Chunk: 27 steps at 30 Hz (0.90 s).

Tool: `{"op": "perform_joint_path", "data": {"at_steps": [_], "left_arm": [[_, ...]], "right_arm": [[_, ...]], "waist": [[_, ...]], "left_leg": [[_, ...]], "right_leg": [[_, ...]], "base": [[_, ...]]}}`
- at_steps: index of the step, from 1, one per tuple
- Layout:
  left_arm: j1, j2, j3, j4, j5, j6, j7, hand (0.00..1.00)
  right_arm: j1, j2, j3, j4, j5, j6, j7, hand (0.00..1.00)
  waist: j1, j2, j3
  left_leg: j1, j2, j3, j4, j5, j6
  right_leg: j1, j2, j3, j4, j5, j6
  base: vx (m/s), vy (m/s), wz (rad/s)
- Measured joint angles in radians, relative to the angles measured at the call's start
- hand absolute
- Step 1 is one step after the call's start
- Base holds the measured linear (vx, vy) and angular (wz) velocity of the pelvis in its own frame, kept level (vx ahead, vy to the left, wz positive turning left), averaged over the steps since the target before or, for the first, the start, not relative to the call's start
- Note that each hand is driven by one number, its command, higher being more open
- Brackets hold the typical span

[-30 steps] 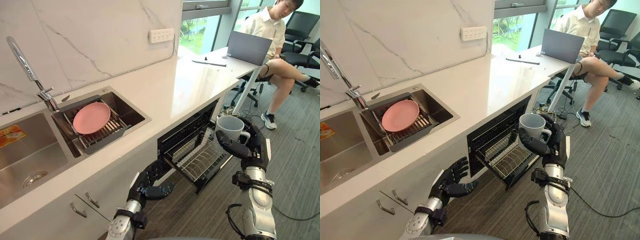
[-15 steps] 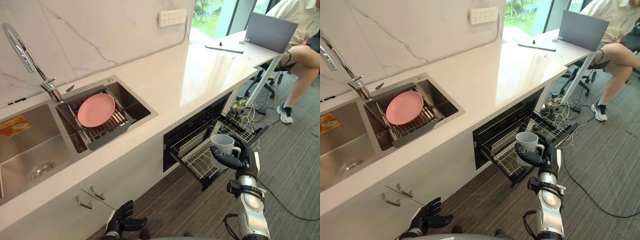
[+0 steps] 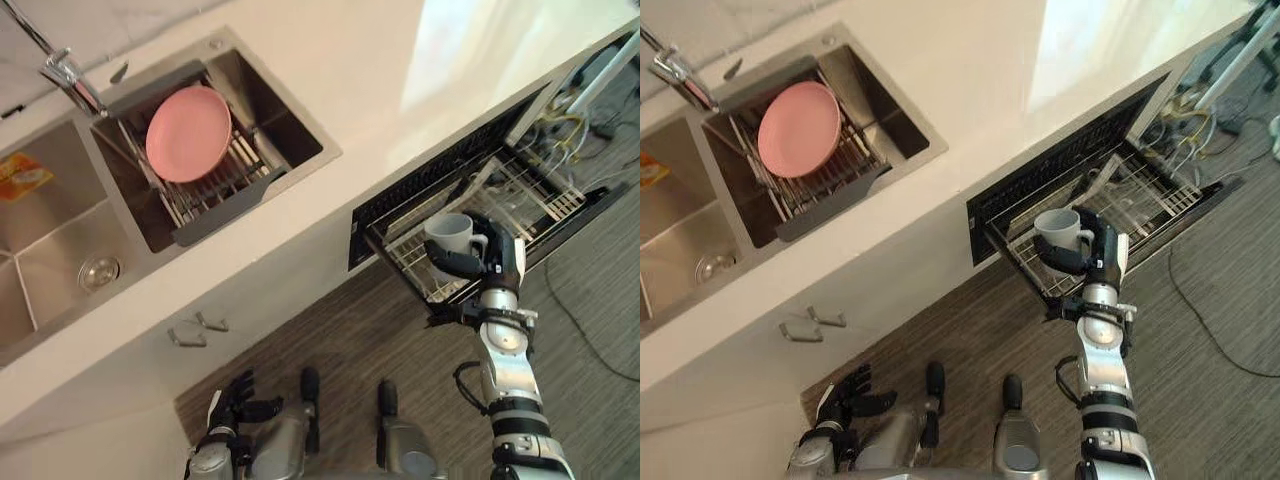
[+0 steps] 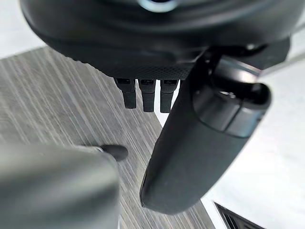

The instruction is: Walk over to the sink, pick up the cup, carry it to the dishwasher, place the cup inside the dishwasher, then close the dishwasher door

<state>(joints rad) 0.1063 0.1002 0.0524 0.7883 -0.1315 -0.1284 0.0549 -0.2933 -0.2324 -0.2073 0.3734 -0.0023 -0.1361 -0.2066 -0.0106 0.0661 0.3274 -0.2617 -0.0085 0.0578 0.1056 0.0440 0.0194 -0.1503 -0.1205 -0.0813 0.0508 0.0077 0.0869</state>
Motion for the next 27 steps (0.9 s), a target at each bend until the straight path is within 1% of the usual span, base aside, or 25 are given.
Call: {"op": "perform_joint_path", "data": {"at_steps": [2,4,5,7,8,16,19,24,25,27], "left_arm": [[-0.011,-0.001,0.000,-0.003,-0.009,-0.004,0.013,0.90],[-0.023,-0.002,0.001,-0.032,-0.029,-0.017,0.017,0.90],[-0.026,-0.001,0.001,-0.040,-0.036,-0.020,0.020,0.90],[-0.054,-0.001,0.001,-0.044,-0.037,-0.030,0.033,0.90],[-0.065,-0.001,0.001,-0.045,-0.037,-0.034,0.034,0.90],[-0.079,-0.005,-0.004,-0.053,-0.037,-0.044,0.037,0.90],[-0.088,-0.008,-0.023,-0.052,-0.037,-0.045,0.052,0.90],[-0.094,-0.024,-0.032,-0.053,-0.046,-0.052,0.057,0.90],[-0.094,-0.029,-0.036,-0.054,-0.046,-0.052,0.057,0.90],[-0.094,-0.035,-0.041,-0.054,-0.046,-0.052,0.057,0.90]], "right_arm": [[-0.036,-0.017,0.001,0.016,0.000,0.001,-0.011,0.30],[-0.083,-0.049,0.001,0.026,-0.001,0.001,-0.030,0.30],[-0.099,-0.059,0.001,0.031,-0.001,0.002,-0.035,0.30],[-0.159,-0.098,0.001,0.051,-0.001,0.010,-0.048,0.30],[-0.185,-0.107,0.002,0.052,-0.001,0.014,-0.057,0.30],[-0.268,-0.125,0.020,0.084,-0.001,0.014,-0.091,0.30],[-0.269,-0.125,0.021,0.106,-0.001,0.017,-0.097,0.30],[-0.269,-0.120,0.023,0.132,0.000,0.018,-0.097,0.30],[-0.269,-0.119,0.023,0.134,0.000,0.018,-0.097,0.90],[-0.269,-0.118,0.024,0.140,0.000,0.018,-0.097,0.90]], "waist": [[0.007,0.007,0.012],[0.017,0.011,0.045],[0.020,0.012,0.050],[0.025,0.017,0.062],[0.025,0.020,0.077],[0.029,0.029,0.087],[0.032,0.032,0.089],[0.039,0.033,0.090],[0.040,0.033,0.090],[0.040,0.034,0.090]], "left_leg": [[-0.026,0.001,-0.006,0.010,-0.002,-0.003],[-0.049,0.002,-0.006,0.020,-0.003,-0.003],[-0.058,0.002,-0.006,0.020,-0.002,-0.004],[-0.091,0.001,-0.006,0.018,0.011,-0.001],[-0.091,0.001,-0.006,0.017,0.017,0.006],[-0.090,0.002,-0.001,-0.044,0.058,0.000],[-0.079,0.001,-0.003,-0.079,0.079,0.000],[-0.068,0.001,-0.002,-0.114,0.095,-0.006],[-0.068,0.001,-0.003,-0.119,0.100,-0.006],[-0.066,0.001,-0.004,-0.127,0.108,-0.004]], "right_leg": [[-0.023,0.000,-0.001,0.007,0.001,-0.002],[-0.050,0.000,-0.001,0.024,0.001,-0.002],[-0.060,0.000,-0.001,0.029,0.001,-0.002],[-0.100,-0.001,-0.001,0.043,0.002,-0.004],[-0.104,-0.001,-0.001,0.049,0.002,-0.004],[-0.145,-0.001,0.000,0.074,-0.004,-0.012],[-0.150,-0.001,-0.001,0.076,-0.005,-0.013],[-0.163,0.000,-0.001,0.090,-0.009,-0.018],[-0.165,0.000,-0.001,0.091,-0.009,-0.018],[-0.166,0.000,-0.003,0.093,-0.009,-0.018]], "base": [[-0.06,0.006,0.03],[-0.06,0.012,0.00],[-0.07,0.017,0.00],[-0.06,0.015,0.03],[-0.03,0.010,0.01],[0.00,0.000,0.00],[0.00,0.000,0.00],[0.00,0.000,0.00],[0.00,0.000,0.00],[0.00,0.000,0.00]]}}
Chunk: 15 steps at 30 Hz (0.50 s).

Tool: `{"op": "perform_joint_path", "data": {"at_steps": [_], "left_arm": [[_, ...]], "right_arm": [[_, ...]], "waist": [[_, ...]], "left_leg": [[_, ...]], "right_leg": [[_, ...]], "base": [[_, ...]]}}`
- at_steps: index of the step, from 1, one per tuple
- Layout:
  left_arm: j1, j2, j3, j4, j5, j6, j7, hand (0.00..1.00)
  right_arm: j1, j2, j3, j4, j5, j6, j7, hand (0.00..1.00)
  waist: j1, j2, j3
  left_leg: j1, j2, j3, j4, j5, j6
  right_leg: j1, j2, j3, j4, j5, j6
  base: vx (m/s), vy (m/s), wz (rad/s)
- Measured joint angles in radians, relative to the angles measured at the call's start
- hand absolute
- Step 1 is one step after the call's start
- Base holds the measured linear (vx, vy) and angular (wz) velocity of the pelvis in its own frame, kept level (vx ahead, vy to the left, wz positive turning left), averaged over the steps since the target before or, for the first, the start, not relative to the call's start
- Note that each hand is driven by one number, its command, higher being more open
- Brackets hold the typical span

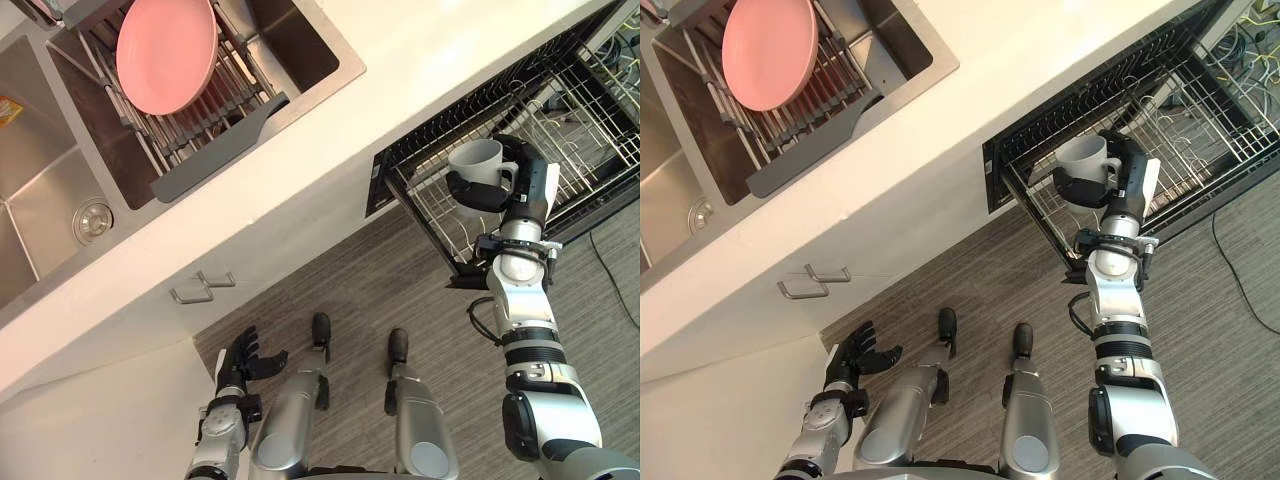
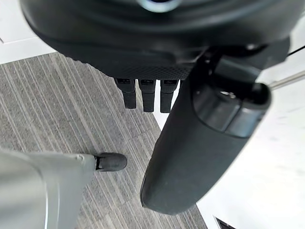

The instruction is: Walk over to the sink, pick up the cup, carry it to the dishwasher, place the cup inside the dishwasher, then close the dishwasher door

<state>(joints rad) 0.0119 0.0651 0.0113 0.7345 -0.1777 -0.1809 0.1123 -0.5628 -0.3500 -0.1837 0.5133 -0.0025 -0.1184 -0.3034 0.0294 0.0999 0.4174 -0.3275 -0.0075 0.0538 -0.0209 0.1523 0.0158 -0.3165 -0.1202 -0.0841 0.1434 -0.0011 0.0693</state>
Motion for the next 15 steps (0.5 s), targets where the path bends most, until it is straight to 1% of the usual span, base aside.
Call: {"op": "perform_joint_path", "data": {"at_steps": [9,15], "left_arm": [[-0.001,-0.006,0.000,-0.011,0.000,0.000,0.015,0.90],[-0.001,-0.007,0.000,-0.013,0.000,0.000,0.015,0.90]], "right_arm": [[0.000,0.010,0.002,0.031,0.000,0.007,-0.001,0.90],[0.006,0.039,0.001,0.031,0.001,0.009,-0.002,0.90]], "waist": [[0.005,0.000,0.000],[0.006,0.000,0.000]], "left_leg": [[0.007,0.000,-0.003,-0.014,0.006,-0.007],[0.018,0.001,-0.002,-0.029,0.014,-0.008]], "right_leg": [[-0.001,0.001,-0.002,0.007,-0.001,-0.001],[-0.001,0.001,-0.002,0.011,-0.001,-0.001]], "base": [[0.00,0.000,0.00],[0.00,0.000,0.00]]}}
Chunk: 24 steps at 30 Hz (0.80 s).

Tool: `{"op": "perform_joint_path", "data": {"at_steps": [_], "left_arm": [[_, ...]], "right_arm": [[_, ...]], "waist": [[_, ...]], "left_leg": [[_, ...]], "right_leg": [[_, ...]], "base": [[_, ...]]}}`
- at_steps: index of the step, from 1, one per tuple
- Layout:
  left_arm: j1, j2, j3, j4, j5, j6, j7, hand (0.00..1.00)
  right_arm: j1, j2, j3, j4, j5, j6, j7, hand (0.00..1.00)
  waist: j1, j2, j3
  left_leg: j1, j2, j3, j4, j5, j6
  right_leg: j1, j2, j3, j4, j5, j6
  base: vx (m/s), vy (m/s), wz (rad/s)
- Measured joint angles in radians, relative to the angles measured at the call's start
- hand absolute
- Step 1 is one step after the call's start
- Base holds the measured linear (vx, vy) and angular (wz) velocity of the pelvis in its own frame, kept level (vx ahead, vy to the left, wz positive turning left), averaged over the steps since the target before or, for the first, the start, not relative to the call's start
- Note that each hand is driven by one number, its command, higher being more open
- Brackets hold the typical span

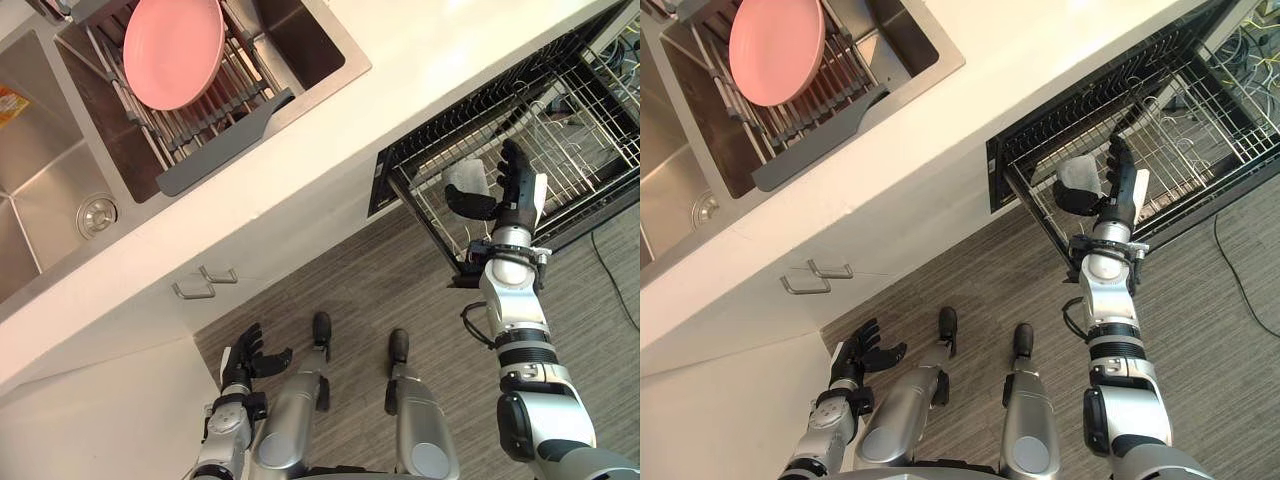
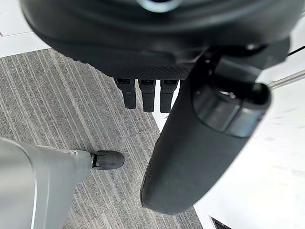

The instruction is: Walk over to the sink, pick up the cup, carry it to the dishwasher, place the cup inside the dishwasher, then close the dishwasher door

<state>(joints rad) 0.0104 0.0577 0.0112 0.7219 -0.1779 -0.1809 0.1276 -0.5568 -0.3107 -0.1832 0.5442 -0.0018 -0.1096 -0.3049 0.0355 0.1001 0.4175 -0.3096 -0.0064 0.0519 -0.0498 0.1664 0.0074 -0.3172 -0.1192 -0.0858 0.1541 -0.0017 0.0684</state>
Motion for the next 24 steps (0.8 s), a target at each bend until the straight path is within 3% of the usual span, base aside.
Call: {"op": "perform_joint_path", "data": {"at_steps": [5,12,16,21,24], "left_arm": [[0.000,-0.003,0.001,0.002,0.001,0.002,0.001,0.90],[0.000,-0.014,0.005,0.023,0.003,0.008,0.000,0.90],[0.004,-0.013,0.024,0.064,0.011,0.027,-0.001,0.90],[0.038,0.001,0.034,0.088,0.023,0.044,-0.005,0.90],[0.047,0.004,0.055,0.121,0.024,0.047,-0.012,0.90]], "right_arm": [[0.056,0.025,-0.003,-0.034,0.009,0.001,0.000,0.90],[0.266,0.104,-0.002,-0.302,0.009,0.002,0.005,0.90],[0.367,0.135,-0.003,-0.398,0.008,-0.001,0.023,0.90],[0.529,0.202,-0.002,-0.544,0.007,-0.008,0.067,0.90],[0.587,0.221,0.010,-0.609,0.007,-0.020,0.091,0.90]], "waist": [[0.004,0.000,0.000],[-0.007,-0.005,-0.001],[-0.024,-0.034,-0.016],[-0.032,-0.096,-0.060],[-0.050,-0.112,-0.099]], "left_leg": [[0.021,0.000,0.001,-0.008,0.000,0.000],[0.095,0.003,-0.001,-0.034,-0.001,-0.002],[0.126,0.007,-0.013,-0.036,-0.006,-0.004],[0.188,0.015,-0.013,-0.036,-0.026,-0.009],[0.211,0.016,-0.013,-0.036,-0.037,-0.010]], "right_leg": [[0.018,0.000,-0.001,0.000,-0.001,0.000],[0.090,0.004,-0.009,-0.015,-0.011,-0.001],[0.138,0.009,-0.024,-0.045,-0.011,-0.001],[0.220,0.018,-0.027,-0.092,-0.013,-0.005],[0.252,0.020,-0.029,-0.110,-0.015,-0.006]], "base": [[0.00,0.000,0.00],[0.01,-0.003,0.00],[0.06,-0.022,0.07],[0.09,-0.030,-0.02],[0.07,-0.016,-0.01]]}}
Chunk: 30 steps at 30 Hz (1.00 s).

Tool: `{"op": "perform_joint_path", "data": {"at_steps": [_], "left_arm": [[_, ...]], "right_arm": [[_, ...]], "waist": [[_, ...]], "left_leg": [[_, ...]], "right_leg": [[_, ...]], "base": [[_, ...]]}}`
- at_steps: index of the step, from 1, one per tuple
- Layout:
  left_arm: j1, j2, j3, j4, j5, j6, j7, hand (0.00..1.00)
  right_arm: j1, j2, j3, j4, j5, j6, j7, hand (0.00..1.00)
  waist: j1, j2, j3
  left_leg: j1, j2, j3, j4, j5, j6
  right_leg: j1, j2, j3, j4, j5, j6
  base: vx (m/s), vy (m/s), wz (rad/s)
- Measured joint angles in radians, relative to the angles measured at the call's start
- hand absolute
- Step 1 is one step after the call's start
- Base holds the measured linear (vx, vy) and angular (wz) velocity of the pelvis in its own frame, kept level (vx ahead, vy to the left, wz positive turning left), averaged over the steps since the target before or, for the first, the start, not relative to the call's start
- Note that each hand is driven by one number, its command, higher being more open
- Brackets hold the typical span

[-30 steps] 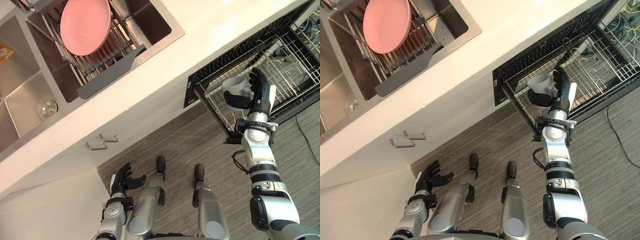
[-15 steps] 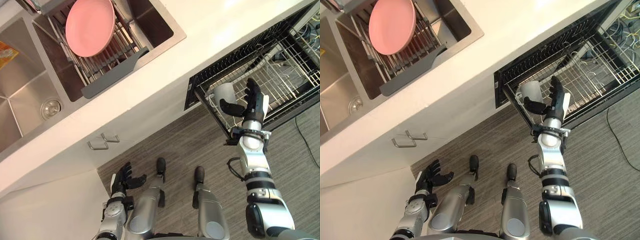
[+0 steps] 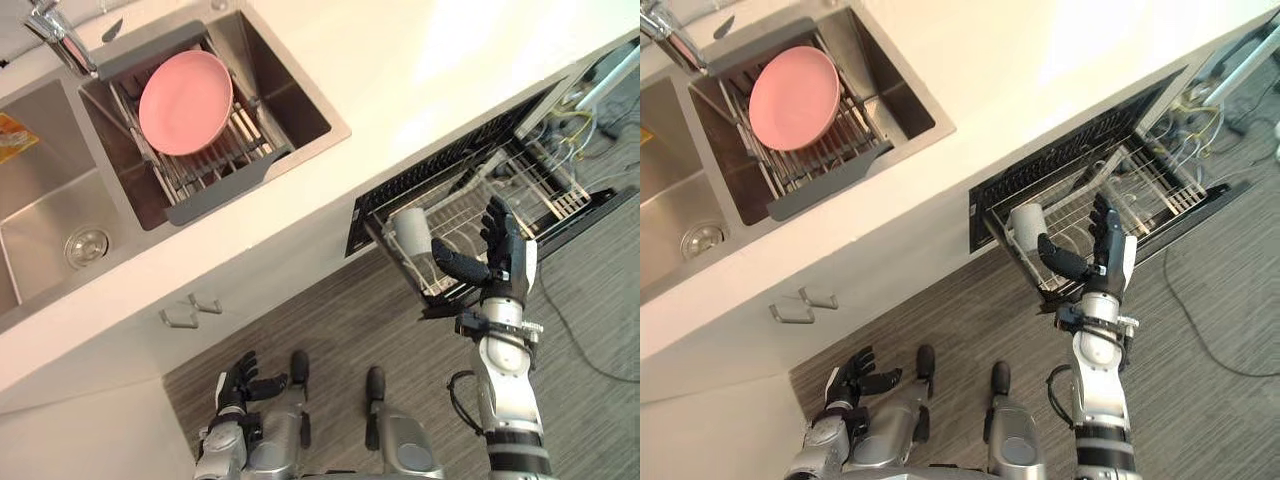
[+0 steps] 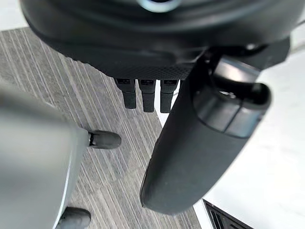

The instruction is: Walk over to the sink, pick up the cup, carry it to the dishwasher, place the cup inside the dishwasher, then close the dishwasher door

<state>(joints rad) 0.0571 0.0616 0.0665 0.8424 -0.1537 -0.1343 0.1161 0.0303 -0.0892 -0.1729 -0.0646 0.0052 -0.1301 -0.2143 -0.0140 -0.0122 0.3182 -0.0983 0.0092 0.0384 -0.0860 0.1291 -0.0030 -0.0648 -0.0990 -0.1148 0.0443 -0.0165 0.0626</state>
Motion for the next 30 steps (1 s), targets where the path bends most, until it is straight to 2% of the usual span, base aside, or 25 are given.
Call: {"op": "perform_joint_path", "data": {"at_steps": [6,10,13,14,16,17,19,21,23,24,25,26,27,28,29,30], "left_arm": [[0.012,-0.001,0.006,0.038,0.029,0.007,-0.008,0.90],[0.019,0.000,0.005,0.038,0.031,0.008,-0.010,0.90],[0.026,0.009,0.006,0.040,0.032,0.008,-0.010,0.90],[0.022,0.008,0.006,0.047,0.033,0.008,-0.010,0.90],[0.009,0.006,0.005,0.062,0.035,0.008,-0.011,0.90],[0.002,0.008,0.004,0.069,0.035,0.011,-0.010,0.90],[0.009,0.017,0.002,0.070,0.035,0.011,-0.009,0.90],[0.022,0.019,-0.001,0.068,0.033,0.011,-0.010,0.90],[0.025,0.022,-0.004,0.063,0.031,0.011,-0.010,0.90],[0.029,0.029,-0.007,0.056,0.029,0.009,-0.012,0.90],[0.031,0.034,-0.011,0.056,0.027,0.004,-0.012,0.90],[0.030,0.038,-0.016,0.057,0.027,0.000,-0.011,0.90],[0.035,0.046,-0.017,0.060,0.030,-0.003,-0.010,0.90],[0.036,0.048,-0.015,0.062,0.030,-0.002,-0.010,0.90],[0.036,0.049,-0.015,0.067,0.030,0.000,-0.009,0.90],[0.037,0.053,-0.015,0.070,0.029,0.005,-0.009,0.90]], "right_arm": [[0.101,0.020,0.025,-0.122,-0.020,-0.021,0.042,0.90],[0.099,0.019,0.028,-0.174,-0.056,-0.034,0.043,0.90],[0.082,0.011,0.044,-0.193,-0.088,-0.040,0.041,0.90],[0.074,0.000,0.045,-0.197,-0.092,-0.040,0.039,0.90],[0.062,-0.024,0.042,-0.196,-0.095,-0.040,0.030,0.90],[0.033,-0.057,0.039,-0.191,-0.115,-0.037,0.025,0.90],[-0.006,-0.073,0.056,-0.190,-0.139,-0.038,0.026,0.90],[-0.037,-0.074,0.076,-0.189,-0.175,-0.039,0.027,0.90],[-0.044,-0.077,0.090,-0.184,-0.202,-0.039,0.033,0.90],[-0.045,-0.083,0.100,-0.170,-0.207,-0.039,0.033,0.90],[-0.052,-0.087,0.116,-0.143,-0.214,-0.038,0.033,0.90],[-0.058,-0.091,0.129,-0.127,-0.222,-0.037,0.035,0.90],[-0.063,-0.106,0.157,-0.104,-0.234,-0.032,0.044,0.90],[-0.062,-0.110,0.165,-0.093,-0.237,-0.029,0.053,0.90],[-0.062,-0.109,0.166,-0.088,-0.238,-0.027,0.060,0.90],[-0.063,-0.113,0.166,-0.086,-0.238,-0.027,0.064,0.90]], "waist": [[-0.005,-0.001,-0.067],[-0.003,-0.002,-0.076],[0.000,-0.002,-0.081],[-0.006,0.001,-0.087],[-0.012,0.005,-0.089],[-0.009,0.007,-0.090],[0.009,0.006,-0.091],[0.013,0.005,-0.091],[0.016,-0.005,-0.090],[0.015,-0.022,-0.086],[0.019,-0.025,-0.092],[0.017,-0.028,-0.095],[0.007,-0.027,-0.100],[-0.002,-0.028,-0.100],[-0.011,-0.031,-0.101],[-0.017,-0.035,-0.102]], "left_leg": [[0.043,-0.002,-0.033,0.000,-0.015,-0.003],[0.036,-0.008,-0.104,0.001,-0.008,-0.015],[0.003,-0.015,-0.124,0.025,-0.022,-0.002],[-0.026,0.005,-0.016,0.059,-0.034,0.002],[-0.055,0.042,0.123,0.114,-0.049,0.009],[-0.087,0.082,0.249,0.189,-0.073,0.009],[-0.088,0.073,0.249,0.230,-0.096,0.008],[-0.084,0.050,0.242,0.261,-0.143,0.019],[-0.082,0.020,0.244,0.323,-0.191,0.031],[-0.087,0.014,0.258,0.410,-0.241,0.047],[-0.086,0.005,0.255,0.457,-0.298,0.049],[-0.082,-0.001,0.256,0.464,-0.309,0.054],[-0.073,-0.002,0.245,0.462,-0.320,0.065],[-0.064,-0.002,0.223,0.453,-0.322,0.069],[-0.057,-0.003,0.206,0.441,-0.322,0.069],[-0.032,-0.008,0.181,0.410,-0.317,0.068]], "right_leg": [[0.063,0.001,-0.031,-0.010,-0.019,-0.004],[0.090,-0.001,-0.106,-0.006,-0.037,-0.007],[0.100,-0.008,-0.163,0.001,-0.049,-0.007],[0.102,-0.016,-0.204,0.001,-0.050,-0.006],[0.107,-0.027,-0.248,0.003,-0.054,0.000],[0.113,-0.037,-0.274,0.010,-0.059,0.008],[0.127,-0.050,-0.272,0.022,-0.067,0.021],[0.133,-0.082,-0.276,0.069,-0.104,0.042],[0.129,-0.142,-0.291,0.162,-0.181,0.048],[0.120,-0.185,-0.293,0.251,-0.237,0.063],[0.112,-0.219,-0.278,0.356,-0.281,0.045],[0.086,-0.233,-0.253,0.424,-0.276,0.027],[-0.017,-0.241,-0.162,0.609,-0.218,-0.065],[-0.078,-0.225,-0.101,0.696,-0.219,-0.075],[-0.101,-0.200,-0.065,0.710,-0.239,-0.059],[-0.129,-0.146,-0.006,0.687,-0.265,-0.047]], "base": [[0.03,-0.017,0.12],[-0.02,-0.029,0.54],[-0.04,-0.024,0.60],[-0.04,0.002,0.84],[0.01,0.022,0.83],[0.06,0.076,0.63],[0.07,0.094,0.26],[0.06,0.121,0.21],[0.04,0.185,0.31],[0.07,0.188,0.20],[0.10,0.214,0.12],[0.13,0.160,0.06],[0.15,0.158,0.19],[0.16,0.140,0.36],[0.18,0.065,0.52],[0.21,0.016,0.66]]}}
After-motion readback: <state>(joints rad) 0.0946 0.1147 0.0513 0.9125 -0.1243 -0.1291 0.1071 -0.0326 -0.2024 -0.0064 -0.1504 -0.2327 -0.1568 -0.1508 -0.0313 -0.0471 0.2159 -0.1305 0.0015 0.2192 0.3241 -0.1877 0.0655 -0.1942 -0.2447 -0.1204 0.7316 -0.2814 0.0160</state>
